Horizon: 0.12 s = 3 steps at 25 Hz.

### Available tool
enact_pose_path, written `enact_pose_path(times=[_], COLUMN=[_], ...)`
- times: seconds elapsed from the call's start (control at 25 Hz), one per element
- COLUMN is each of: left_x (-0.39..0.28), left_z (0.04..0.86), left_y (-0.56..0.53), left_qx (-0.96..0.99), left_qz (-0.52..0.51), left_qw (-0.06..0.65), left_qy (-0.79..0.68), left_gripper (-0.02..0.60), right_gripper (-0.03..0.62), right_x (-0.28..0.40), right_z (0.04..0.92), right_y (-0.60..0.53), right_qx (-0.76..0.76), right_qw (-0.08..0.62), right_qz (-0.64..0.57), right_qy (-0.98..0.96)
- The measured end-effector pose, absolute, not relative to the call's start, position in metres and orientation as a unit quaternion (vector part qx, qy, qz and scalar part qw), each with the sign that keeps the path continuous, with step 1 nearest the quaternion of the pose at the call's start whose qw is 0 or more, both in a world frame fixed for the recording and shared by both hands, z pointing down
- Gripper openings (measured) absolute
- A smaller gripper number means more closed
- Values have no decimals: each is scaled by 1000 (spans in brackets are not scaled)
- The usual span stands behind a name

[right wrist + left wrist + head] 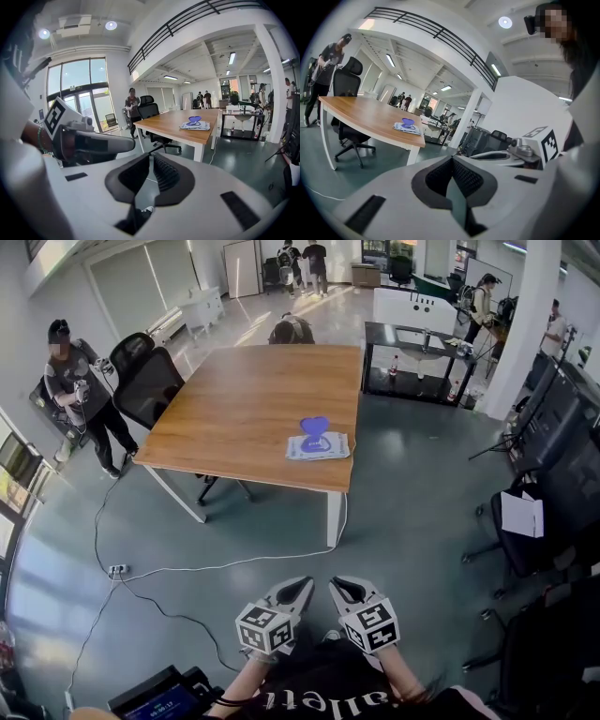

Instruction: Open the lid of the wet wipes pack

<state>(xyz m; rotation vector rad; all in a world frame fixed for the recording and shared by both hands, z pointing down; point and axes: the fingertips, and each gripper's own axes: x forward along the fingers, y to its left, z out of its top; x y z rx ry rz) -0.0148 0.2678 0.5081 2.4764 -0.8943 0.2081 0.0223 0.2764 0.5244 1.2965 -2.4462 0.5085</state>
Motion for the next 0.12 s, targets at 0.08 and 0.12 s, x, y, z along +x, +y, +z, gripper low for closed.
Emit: enact_pose_path(times=[0.08,0.12], left_x=[-15,-16], left_z=[509,509], left_y=[267,267], left_qx=[908,908], left_qz=[77,78], left_qw=[248,249], left_qy=[-329,-329], left_gripper=[2,2], right_gripper=[37,37], right_x=[22,21], right_z=[525,525], right_y=[276,276], right_qx=[453,453], right_qw=[164,164], right_qz=[178,179], right_qy=[-858,-858])
